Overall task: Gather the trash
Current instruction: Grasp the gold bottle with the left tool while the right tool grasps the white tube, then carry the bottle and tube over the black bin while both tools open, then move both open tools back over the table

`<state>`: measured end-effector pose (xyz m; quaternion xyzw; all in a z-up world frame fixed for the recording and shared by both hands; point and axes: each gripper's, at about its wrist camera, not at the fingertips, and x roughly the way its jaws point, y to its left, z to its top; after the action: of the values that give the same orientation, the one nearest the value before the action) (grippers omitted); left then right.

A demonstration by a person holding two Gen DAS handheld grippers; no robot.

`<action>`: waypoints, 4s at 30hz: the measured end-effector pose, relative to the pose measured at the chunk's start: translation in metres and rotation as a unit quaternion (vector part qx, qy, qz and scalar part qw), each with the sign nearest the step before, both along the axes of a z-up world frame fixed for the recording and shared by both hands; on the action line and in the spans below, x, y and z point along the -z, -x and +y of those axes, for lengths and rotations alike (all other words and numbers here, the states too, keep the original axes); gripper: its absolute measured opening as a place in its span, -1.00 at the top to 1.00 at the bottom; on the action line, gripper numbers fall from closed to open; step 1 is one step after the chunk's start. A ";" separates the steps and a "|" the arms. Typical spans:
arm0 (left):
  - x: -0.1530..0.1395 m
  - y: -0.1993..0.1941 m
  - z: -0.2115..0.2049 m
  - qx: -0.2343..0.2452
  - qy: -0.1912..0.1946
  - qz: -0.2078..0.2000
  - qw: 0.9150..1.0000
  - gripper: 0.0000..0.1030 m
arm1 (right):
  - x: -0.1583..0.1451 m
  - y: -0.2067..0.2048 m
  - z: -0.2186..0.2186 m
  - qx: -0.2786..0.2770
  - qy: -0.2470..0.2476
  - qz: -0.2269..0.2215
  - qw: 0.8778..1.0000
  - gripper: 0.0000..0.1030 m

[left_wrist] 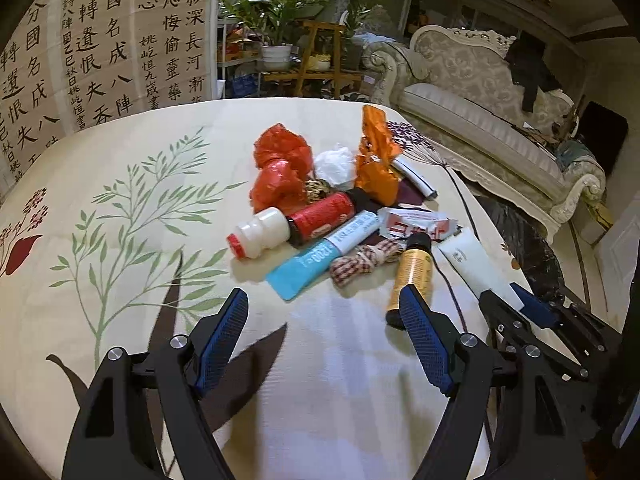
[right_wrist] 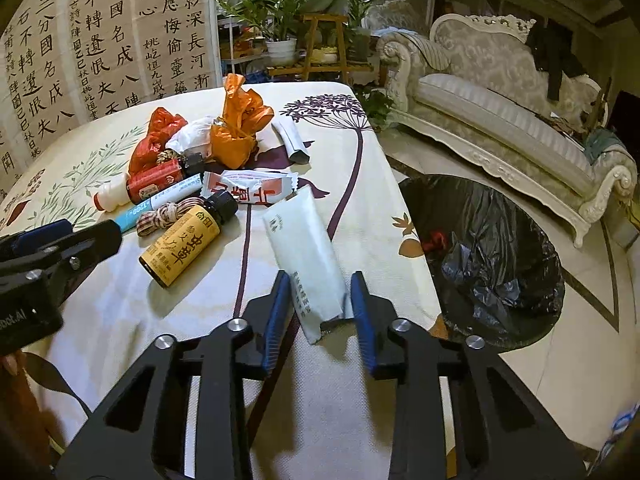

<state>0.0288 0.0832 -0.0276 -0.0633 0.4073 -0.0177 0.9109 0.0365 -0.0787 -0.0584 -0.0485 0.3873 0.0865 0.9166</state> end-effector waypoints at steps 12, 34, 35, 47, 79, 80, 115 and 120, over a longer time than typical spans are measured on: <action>-0.001 -0.006 -0.025 0.032 0.004 0.001 0.999 -0.46 | -0.003 0.002 -0.010 -0.001 -0.043 0.000 0.999 0.63; 0.010 -0.022 -0.056 0.071 -0.013 0.018 0.997 0.50 | -0.003 -0.003 -0.037 0.009 -0.092 0.001 0.996 0.66; 0.010 -0.021 -0.056 0.072 -0.013 0.017 0.997 0.51 | -0.003 -0.003 -0.037 0.010 -0.093 0.001 0.996 0.66; -0.006 -0.007 -0.053 0.078 0.006 -0.007 0.997 0.52 | -0.006 0.000 -0.036 0.014 -0.092 -0.003 0.996 0.81; -0.017 -0.068 -0.165 0.179 -0.005 -0.058 0.982 0.52 | -0.018 -0.041 -0.145 0.140 -0.077 -0.048 0.986 0.92; -0.015 -0.071 -0.169 0.181 -0.007 -0.058 0.982 0.52 | -0.016 -0.044 -0.149 0.142 -0.076 -0.047 0.986 0.92; -0.013 -0.073 -0.149 0.147 -0.003 -0.048 0.988 -0.34 | 0.003 -0.037 -0.159 0.170 -0.097 -0.021 0.980 0.16; -0.016 -0.058 -0.131 0.133 -0.009 -0.049 0.990 -0.36 | -0.001 -0.030 -0.140 0.152 -0.098 -0.019 0.983 0.14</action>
<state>0.0867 -0.0476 -0.0113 0.0006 0.3670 -0.1382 0.9199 0.0663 -0.2185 -0.0573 0.0994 0.3620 -0.0169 0.9267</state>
